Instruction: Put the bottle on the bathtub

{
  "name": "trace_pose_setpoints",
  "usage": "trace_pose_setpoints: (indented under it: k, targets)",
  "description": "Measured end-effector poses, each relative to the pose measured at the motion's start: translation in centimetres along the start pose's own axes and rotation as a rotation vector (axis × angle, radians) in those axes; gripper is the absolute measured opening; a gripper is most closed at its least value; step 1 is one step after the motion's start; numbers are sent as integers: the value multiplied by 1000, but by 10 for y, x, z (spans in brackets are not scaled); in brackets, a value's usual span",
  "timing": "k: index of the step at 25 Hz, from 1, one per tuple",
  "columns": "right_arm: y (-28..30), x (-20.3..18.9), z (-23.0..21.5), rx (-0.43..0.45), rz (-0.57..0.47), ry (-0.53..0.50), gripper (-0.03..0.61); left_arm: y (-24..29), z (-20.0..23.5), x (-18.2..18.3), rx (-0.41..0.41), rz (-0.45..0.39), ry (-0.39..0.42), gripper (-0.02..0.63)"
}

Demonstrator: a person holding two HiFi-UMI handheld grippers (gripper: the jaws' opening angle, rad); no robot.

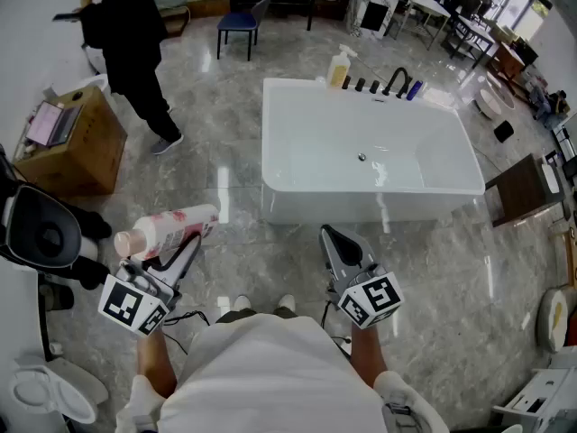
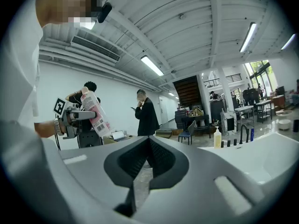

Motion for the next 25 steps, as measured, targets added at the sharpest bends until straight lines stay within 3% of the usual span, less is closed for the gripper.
trace_pose_setpoints:
  k: [19,25]
  targets:
    - [-16,0,7,-10,-12,12,9,-11,-8,-7,9,23,-29,229]
    - [-11,-5,1,-30,-5,36,9,-5,-2,-4,19,-6,-47,229]
Point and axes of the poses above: the fingertips, and each gripper's own axes: y forward along the fingers, z to its left, x out of its top, the point moved 3 cm from there along -y, backward along the fingers, and after that the axes turned 2 degrees about -z, right-handed, at the moved point
